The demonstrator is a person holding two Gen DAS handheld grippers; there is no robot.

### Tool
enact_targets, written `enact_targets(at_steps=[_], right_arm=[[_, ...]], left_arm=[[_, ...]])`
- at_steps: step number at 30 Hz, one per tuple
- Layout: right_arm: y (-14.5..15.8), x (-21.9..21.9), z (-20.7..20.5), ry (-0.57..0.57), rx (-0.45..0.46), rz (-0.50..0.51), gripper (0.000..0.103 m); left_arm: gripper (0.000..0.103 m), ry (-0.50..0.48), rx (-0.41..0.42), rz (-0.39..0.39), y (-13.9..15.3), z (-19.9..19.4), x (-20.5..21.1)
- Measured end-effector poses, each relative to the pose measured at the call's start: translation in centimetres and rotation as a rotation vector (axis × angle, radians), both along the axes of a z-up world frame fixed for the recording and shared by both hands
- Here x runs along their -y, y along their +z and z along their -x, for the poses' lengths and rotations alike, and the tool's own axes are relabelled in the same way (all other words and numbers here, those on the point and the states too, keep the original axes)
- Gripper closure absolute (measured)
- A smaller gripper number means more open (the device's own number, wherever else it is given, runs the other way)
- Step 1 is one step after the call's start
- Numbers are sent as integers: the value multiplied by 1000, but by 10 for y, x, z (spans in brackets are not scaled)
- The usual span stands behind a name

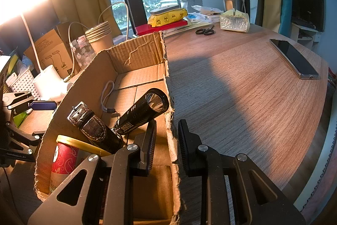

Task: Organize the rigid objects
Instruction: 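Lower the left gripper around the white charger and close it, then lift the white charger off the desk with the left gripper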

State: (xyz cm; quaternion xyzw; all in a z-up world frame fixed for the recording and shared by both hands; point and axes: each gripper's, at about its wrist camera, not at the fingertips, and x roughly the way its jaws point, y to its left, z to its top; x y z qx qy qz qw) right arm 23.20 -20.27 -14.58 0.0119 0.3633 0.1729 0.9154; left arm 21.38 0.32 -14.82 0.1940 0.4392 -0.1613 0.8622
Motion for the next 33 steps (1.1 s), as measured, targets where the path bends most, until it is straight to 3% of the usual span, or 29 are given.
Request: enact_targets(at_steps=[19, 33], right_arm=[[0, 1, 1, 0, 0, 0, 80], [0, 0, 0, 0, 0, -1, 80]], left_arm=[[34, -17, -32, -6, -9, -8, 2], [36, 32, -11, 17, -9, 6, -1]])
